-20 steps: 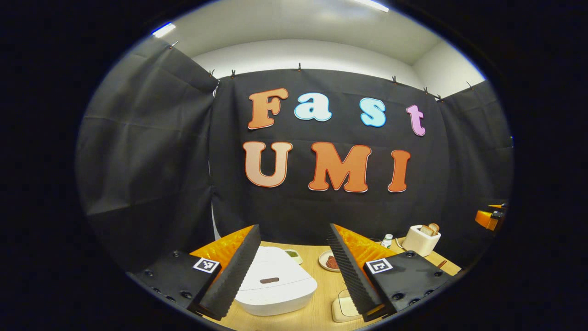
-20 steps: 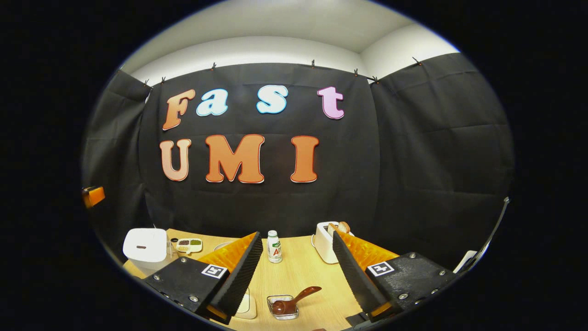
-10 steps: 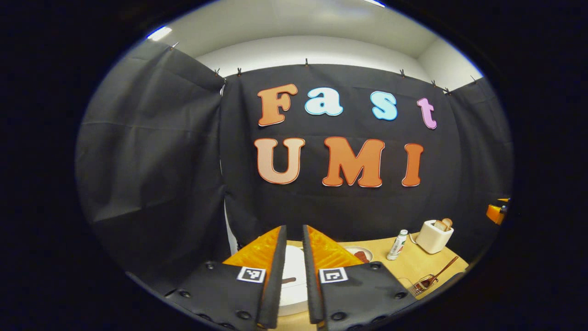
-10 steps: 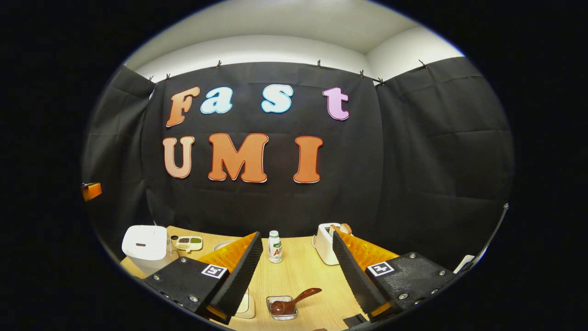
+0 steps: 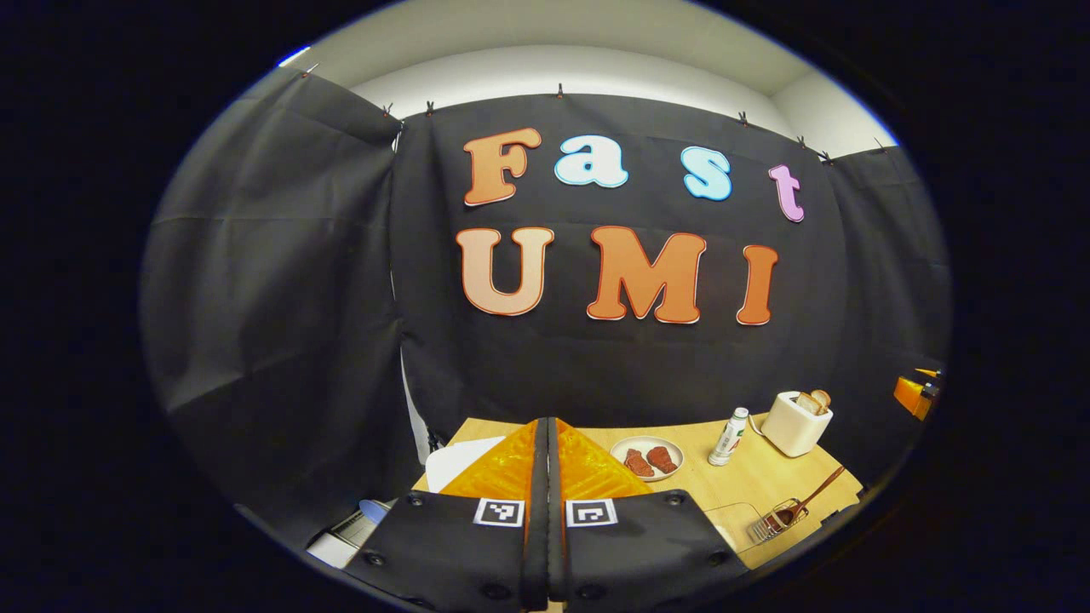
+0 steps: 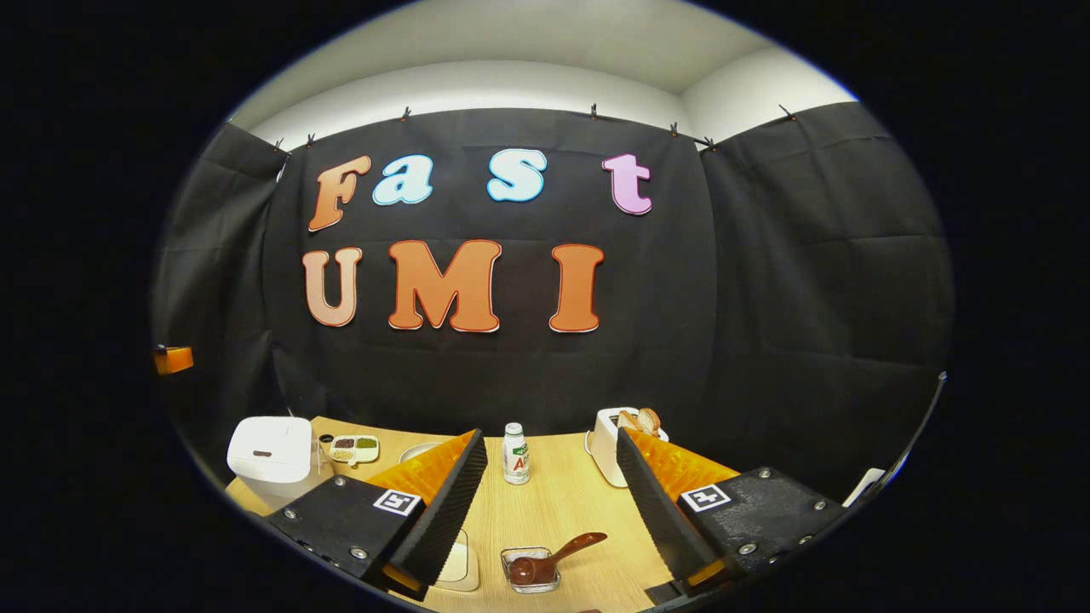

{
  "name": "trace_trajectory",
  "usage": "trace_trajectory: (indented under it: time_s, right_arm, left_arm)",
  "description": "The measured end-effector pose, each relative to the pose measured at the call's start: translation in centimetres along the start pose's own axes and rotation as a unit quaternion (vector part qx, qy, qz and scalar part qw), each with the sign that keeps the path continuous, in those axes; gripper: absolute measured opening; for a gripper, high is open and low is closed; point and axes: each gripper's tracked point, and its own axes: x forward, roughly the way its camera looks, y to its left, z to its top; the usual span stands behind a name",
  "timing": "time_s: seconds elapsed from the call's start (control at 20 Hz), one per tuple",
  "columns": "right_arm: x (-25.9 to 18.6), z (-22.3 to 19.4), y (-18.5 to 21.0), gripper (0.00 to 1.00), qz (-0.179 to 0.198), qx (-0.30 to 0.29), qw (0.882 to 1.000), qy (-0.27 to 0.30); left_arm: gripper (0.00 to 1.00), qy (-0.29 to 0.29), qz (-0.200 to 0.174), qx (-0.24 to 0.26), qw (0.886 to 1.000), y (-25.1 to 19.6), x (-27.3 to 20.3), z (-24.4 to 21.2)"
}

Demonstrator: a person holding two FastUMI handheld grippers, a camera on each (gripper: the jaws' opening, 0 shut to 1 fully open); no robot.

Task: Close the left gripper, press the button to open the rice cooker; take a wooden spoon from the chopstick holder with the right hand, scoop a spoonful of rice and pour it into the rice cooker, then put the wooden spoon back into the chopstick holder.

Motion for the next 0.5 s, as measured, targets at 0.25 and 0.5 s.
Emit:
trace_trajectory:
  time_s: [0.25,0.5]
  right_arm:
    - [-0.1,-0.8,0.5,0.95,0.005,-0.004,1.000,0.010]
    - [-0.3,-1.5,0.3,0.95,0.002,-0.002,1.000,0.016]
  left_arm:
    - [0.04,0.029,-0.011,0.009,0.999,0.8,2.6,-1.0]
    - [0.04,0.086,-0.031,0.004,0.996,1.8,6.2,-4.6]
